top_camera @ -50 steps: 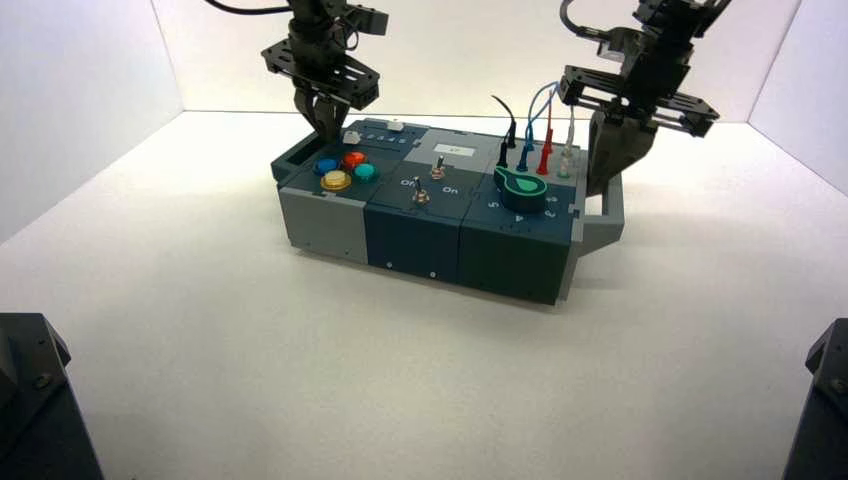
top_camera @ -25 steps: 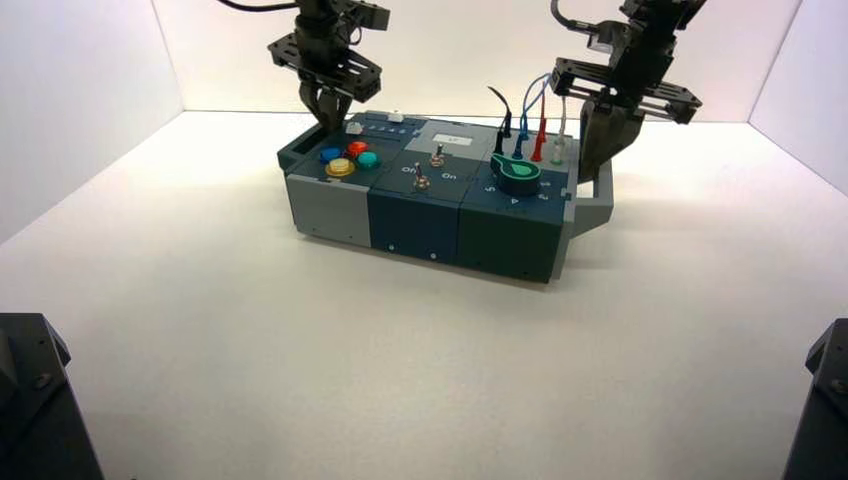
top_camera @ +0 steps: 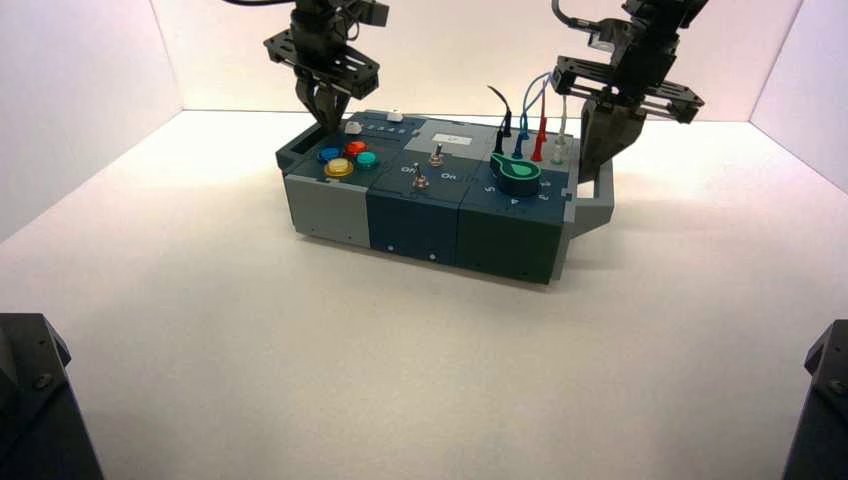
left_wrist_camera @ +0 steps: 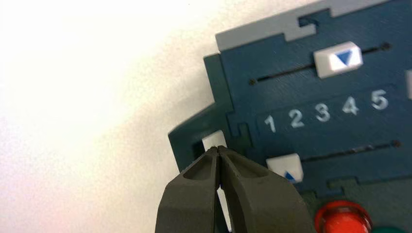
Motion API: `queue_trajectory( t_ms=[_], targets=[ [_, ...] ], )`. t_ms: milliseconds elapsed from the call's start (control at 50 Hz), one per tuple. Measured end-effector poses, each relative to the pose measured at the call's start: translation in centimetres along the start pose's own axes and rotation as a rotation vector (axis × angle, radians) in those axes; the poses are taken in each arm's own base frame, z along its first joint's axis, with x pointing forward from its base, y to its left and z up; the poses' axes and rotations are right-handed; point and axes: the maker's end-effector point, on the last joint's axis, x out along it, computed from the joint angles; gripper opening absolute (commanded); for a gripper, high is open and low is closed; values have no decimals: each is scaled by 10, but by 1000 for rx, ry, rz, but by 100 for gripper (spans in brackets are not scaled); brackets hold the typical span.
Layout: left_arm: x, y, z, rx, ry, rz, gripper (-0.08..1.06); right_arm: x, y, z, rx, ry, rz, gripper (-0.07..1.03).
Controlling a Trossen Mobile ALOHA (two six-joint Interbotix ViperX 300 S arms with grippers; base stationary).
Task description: Move the box away.
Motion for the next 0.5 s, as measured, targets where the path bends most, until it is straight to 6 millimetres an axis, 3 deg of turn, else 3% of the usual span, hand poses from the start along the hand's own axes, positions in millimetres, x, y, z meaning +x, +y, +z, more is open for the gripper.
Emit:
queue_trajectory(
  t_ms=[60, 220, 360, 500],
  targets=[
    [-9, -2, 1, 1, -16, -4, -3, -2, 0, 0, -5, -3, 1, -2],
    [-17, -37, 5, 69, -30, -27, -3, -10, 19, -5, -67, -10, 14, -2],
    [-25, -35, 3, 60, -37, -26, -3, -23, 37, -5, -106, -33, 34, -2],
    [-33, -34, 4, 58, -52, -24, -3, -33, 40, -6, -122, -43, 38, -2]
  ],
)
